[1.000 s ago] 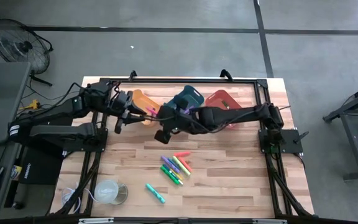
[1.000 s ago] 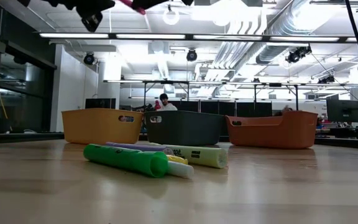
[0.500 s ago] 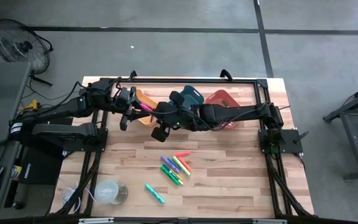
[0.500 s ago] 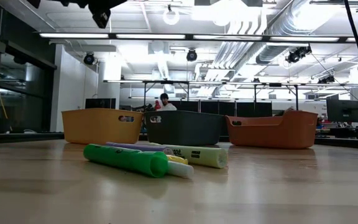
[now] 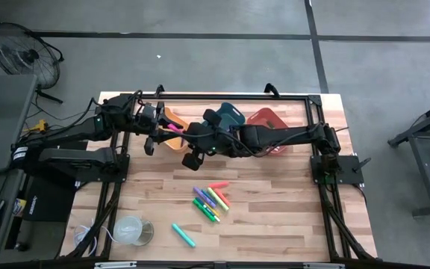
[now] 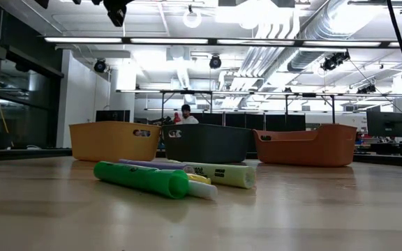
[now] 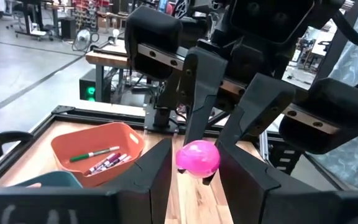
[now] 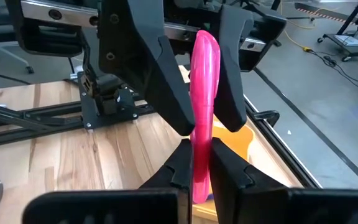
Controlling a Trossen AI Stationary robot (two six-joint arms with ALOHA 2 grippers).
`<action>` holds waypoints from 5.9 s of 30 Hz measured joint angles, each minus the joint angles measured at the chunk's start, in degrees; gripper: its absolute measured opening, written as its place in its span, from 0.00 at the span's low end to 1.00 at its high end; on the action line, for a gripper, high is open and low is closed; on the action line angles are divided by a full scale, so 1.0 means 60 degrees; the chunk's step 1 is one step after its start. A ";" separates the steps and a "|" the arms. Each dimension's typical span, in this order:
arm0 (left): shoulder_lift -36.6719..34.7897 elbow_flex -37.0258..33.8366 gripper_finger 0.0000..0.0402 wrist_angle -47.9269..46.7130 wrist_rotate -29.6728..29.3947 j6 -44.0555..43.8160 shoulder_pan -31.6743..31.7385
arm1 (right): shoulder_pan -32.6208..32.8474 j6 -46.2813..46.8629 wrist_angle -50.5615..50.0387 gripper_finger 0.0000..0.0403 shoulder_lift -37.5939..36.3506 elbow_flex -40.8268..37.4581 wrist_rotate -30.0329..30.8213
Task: Pick & Place Markers
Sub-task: Put the pink pen into the yellow bin, then put the blue highlighter pen into the blue bin
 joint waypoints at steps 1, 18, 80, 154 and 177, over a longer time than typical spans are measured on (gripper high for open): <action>0.0000 0.0000 0.31 0.0002 -0.0019 -0.0010 0.0002 | -0.0011 0.0000 0.0001 0.05 0.0000 -0.0001 0.0000; -0.0004 0.0000 0.11 0.0004 -0.0183 -0.0219 0.0000 | -0.0031 -0.0034 -0.0013 0.05 0.0000 -0.0007 -0.0031; 0.4023 0.0007 0.13 -0.5563 -0.2419 -0.1236 0.3205 | -0.0028 0.4018 -0.5640 0.42 -0.1122 -0.0182 0.1625; 0.8052 0.4690 0.41 -0.7587 -0.3157 0.0865 -0.8312 | 0.1878 0.4857 -0.3530 0.37 -1.0426 -1.1139 -0.0353; 0.9930 0.4980 0.41 -0.6263 -0.3650 0.2295 -0.9066 | 0.2063 0.5507 -0.2446 0.37 -1.0516 -1.1154 -0.0900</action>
